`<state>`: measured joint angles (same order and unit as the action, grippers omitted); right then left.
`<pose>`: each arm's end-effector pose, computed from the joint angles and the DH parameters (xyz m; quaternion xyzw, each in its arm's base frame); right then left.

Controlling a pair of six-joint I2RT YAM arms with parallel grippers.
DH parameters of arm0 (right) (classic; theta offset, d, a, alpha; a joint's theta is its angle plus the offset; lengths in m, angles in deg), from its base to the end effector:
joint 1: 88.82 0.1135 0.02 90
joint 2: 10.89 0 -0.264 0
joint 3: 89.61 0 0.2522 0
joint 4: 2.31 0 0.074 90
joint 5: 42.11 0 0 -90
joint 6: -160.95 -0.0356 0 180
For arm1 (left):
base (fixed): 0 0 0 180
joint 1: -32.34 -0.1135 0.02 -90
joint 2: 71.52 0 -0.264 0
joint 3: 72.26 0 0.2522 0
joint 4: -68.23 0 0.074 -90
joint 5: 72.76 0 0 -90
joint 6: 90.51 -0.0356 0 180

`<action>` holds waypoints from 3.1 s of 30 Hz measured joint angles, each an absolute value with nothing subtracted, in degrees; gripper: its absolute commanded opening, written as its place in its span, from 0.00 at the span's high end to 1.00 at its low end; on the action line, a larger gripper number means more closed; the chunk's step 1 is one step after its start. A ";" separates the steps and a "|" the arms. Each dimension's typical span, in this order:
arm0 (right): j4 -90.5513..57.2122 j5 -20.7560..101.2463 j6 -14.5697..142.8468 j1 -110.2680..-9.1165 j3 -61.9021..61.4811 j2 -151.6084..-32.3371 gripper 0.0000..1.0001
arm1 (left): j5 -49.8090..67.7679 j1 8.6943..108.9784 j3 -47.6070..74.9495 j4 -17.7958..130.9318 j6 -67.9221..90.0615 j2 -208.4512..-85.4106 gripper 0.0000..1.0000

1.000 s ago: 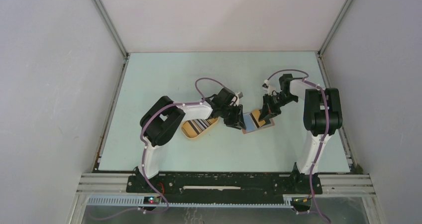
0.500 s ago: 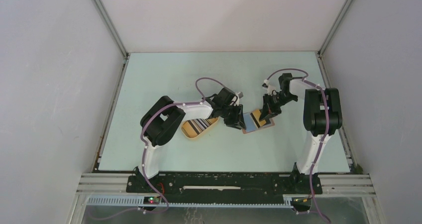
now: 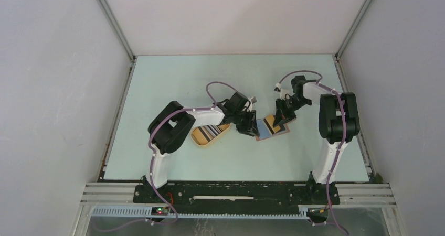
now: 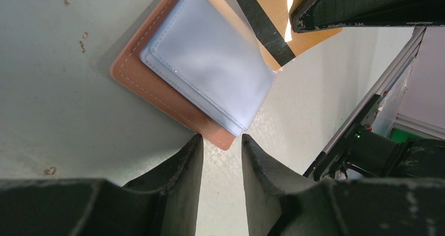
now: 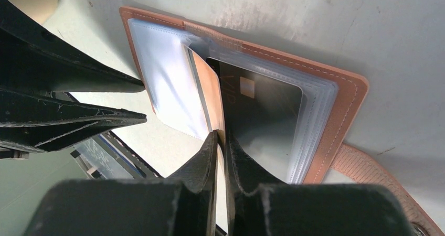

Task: Put the credit cards into the card holder
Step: Insert the credit card into the card holder.

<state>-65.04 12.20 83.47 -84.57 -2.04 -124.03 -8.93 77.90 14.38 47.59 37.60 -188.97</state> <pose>0.3518 0.0470 0.1445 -0.1433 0.9409 0.3046 0.0362 0.2859 -0.3140 0.1357 0.1343 0.9126 -0.3737 0.0970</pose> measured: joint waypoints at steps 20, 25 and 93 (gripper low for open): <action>-65.20 14.35 83.73 -83.34 -1.63 -123.73 0.78 | -8.95 77.90 14.38 47.59 37.58 -188.97 0.62; -65.20 14.83 83.75 -83.06 -1.63 -123.51 0.74 | -8.95 77.90 14.38 47.59 37.58 -188.97 0.61; -64.87 18.19 87.82 -79.98 -3.60 -119.93 0.54 | -8.95 77.90 14.38 47.57 37.55 -188.97 0.62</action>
<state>-64.87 18.19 87.82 -79.98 -3.60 -119.93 -8.95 77.90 14.38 47.57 37.55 -188.97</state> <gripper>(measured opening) 0.455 0.382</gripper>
